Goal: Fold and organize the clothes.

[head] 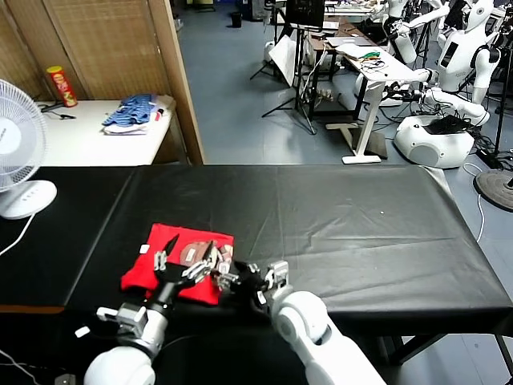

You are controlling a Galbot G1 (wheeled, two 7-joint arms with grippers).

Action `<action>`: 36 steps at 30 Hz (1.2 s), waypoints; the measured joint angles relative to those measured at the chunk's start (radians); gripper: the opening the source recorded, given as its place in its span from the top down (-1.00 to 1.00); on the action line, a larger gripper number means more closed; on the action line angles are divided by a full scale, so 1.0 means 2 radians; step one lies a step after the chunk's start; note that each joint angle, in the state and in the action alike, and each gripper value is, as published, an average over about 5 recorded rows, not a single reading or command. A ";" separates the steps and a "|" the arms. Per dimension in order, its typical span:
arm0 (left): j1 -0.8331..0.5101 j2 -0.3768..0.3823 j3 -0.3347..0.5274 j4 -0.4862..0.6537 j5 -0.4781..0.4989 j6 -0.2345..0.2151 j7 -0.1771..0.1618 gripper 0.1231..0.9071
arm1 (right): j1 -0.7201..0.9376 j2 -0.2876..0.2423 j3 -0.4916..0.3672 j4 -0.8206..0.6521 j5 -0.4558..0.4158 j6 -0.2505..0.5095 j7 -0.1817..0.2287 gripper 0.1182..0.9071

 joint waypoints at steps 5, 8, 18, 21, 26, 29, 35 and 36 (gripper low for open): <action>0.015 -0.004 -0.013 -0.006 0.005 -0.005 -0.003 -0.72 | 0.004 -0.006 0.000 -0.012 -0.042 0.029 -0.021 0.35; 0.025 -0.009 -0.019 -0.009 0.012 -0.009 -0.005 -0.72 | 0.003 -0.015 0.004 -0.013 -0.087 0.051 -0.038 0.76; 0.058 -0.021 -0.022 -0.012 0.041 -0.010 -0.022 -0.72 | -0.026 -0.099 0.046 0.028 -0.194 0.146 -0.083 0.31; 0.068 -0.026 -0.027 -0.012 0.035 -0.006 -0.017 -0.72 | -0.047 -0.132 0.065 0.049 -0.207 0.188 -0.083 -0.07; 0.086 -0.031 -0.044 -0.008 0.020 -0.020 -0.007 -0.72 | -0.093 -0.171 0.098 0.087 -0.213 0.268 -0.065 -0.64; 0.100 -0.029 -0.054 -0.013 0.014 -0.015 -0.019 -0.72 | -0.129 -0.178 0.118 0.111 -0.214 0.297 -0.042 -0.71; 0.148 -0.020 -0.076 -0.041 0.004 0.002 -0.037 -0.72 | -0.227 -0.171 0.153 0.164 -0.219 0.308 0.022 -0.72; 0.158 -0.019 -0.079 -0.046 0.004 -0.001 -0.038 -0.72 | -0.245 -0.169 0.156 0.173 -0.221 0.305 0.033 -0.72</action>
